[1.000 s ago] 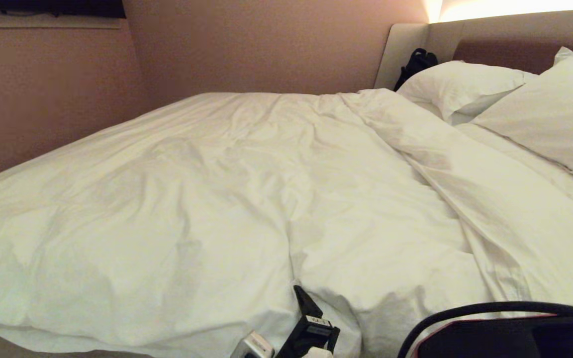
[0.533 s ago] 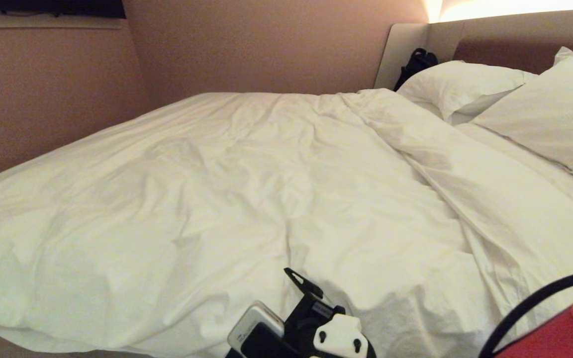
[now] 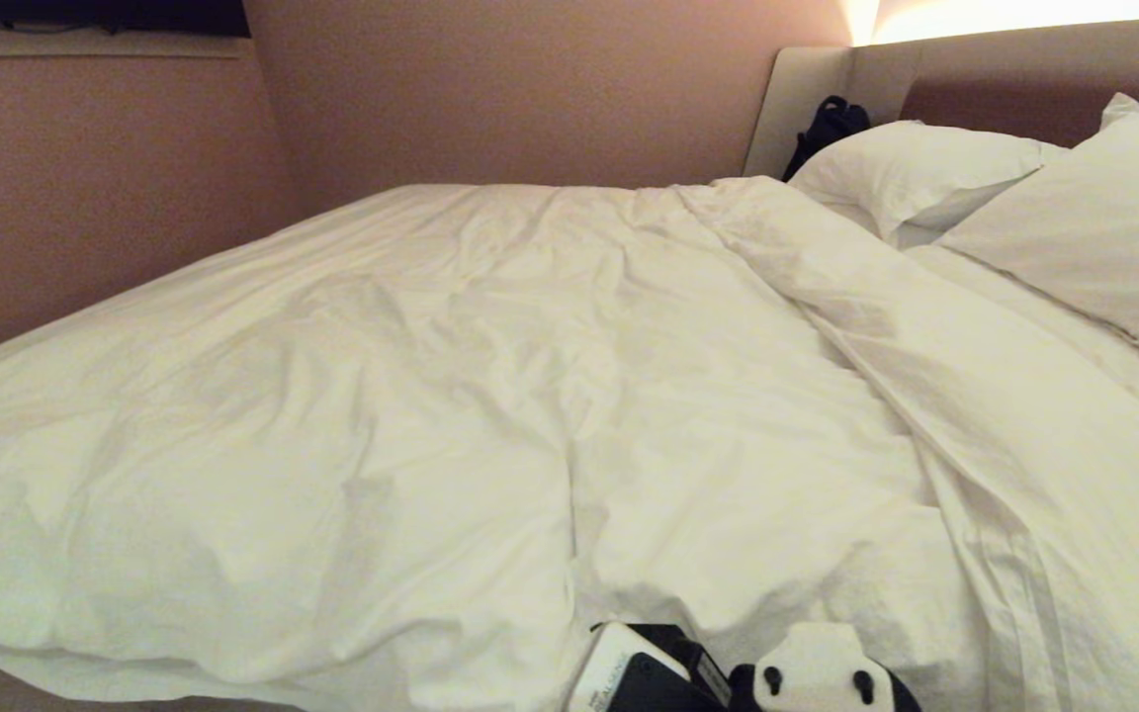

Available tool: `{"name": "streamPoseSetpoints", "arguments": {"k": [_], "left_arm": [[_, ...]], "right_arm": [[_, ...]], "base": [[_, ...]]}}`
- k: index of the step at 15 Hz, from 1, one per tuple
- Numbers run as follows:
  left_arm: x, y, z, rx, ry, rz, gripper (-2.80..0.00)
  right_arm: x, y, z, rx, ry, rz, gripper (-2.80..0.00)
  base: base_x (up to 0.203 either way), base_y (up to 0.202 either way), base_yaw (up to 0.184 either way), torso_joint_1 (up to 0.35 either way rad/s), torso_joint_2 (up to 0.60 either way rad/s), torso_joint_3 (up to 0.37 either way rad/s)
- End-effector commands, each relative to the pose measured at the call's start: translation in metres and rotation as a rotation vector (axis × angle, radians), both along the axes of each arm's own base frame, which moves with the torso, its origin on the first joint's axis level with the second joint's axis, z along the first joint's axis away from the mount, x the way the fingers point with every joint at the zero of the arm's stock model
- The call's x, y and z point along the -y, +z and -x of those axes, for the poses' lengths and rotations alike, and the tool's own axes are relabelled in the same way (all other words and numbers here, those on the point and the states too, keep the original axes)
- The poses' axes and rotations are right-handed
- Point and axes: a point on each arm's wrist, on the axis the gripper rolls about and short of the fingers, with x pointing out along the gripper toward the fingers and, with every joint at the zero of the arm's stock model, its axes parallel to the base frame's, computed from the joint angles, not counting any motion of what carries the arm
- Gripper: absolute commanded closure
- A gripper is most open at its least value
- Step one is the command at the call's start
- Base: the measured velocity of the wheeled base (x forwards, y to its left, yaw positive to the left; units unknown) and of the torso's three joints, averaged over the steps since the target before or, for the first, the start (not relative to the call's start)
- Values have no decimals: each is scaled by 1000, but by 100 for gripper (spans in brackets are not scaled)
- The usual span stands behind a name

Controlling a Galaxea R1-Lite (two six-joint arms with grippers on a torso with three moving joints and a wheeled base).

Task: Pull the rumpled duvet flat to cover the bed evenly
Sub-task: Flatten the corners of the folded blanket

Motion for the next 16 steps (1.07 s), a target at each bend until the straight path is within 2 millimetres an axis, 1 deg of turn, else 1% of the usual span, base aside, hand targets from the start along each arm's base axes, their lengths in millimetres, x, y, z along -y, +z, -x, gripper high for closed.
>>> {"name": "streamPoseSetpoints", "arguments": {"k": [1,3,4,5,7,9,10,12,13,14,16], "left_arm": [[0,0,0,0,1,0,0],[0,0,0,1,1,0,0],[0,0,0,1,1,0,0],[0,0,0,1,1,0,0],[0,0,0,0,1,0,0],[0,0,0,0,1,0,0],[0,0,0,0,1,0,0],[0,0,0,0,1,0,0],[0,0,0,1,1,0,0],[0,0,0,1,1,0,0],[0,0,0,1,1,0,0]], "right_arm": [[30,-7,19,-347,193,130,-280],[45,3,27,-405,278,109,-280],[49,9,28,-427,283,83,-280],[50,14,24,-454,249,49,-280],[53,22,3,-482,138,-31,-280],[61,32,-27,-507,-7,-141,-280],[68,38,-41,-518,-89,-208,-280],[92,50,-65,-521,-251,-344,-280],[106,54,-71,-524,-320,-399,-280],[122,54,-71,-534,-380,-436,-280],[144,40,-62,-571,-448,-438,-280]], "base": [[0,0,0,0,0,0],[0,0,0,0,0,0],[0,0,0,0,0,0],[0,0,0,0,0,0],[0,0,0,0,0,0],[0,0,0,0,0,0],[0,0,0,0,0,0],[0,0,0,0,0,0],[0,0,0,0,0,0],[0,0,0,0,0,0],[0,0,0,0,0,0]]}}
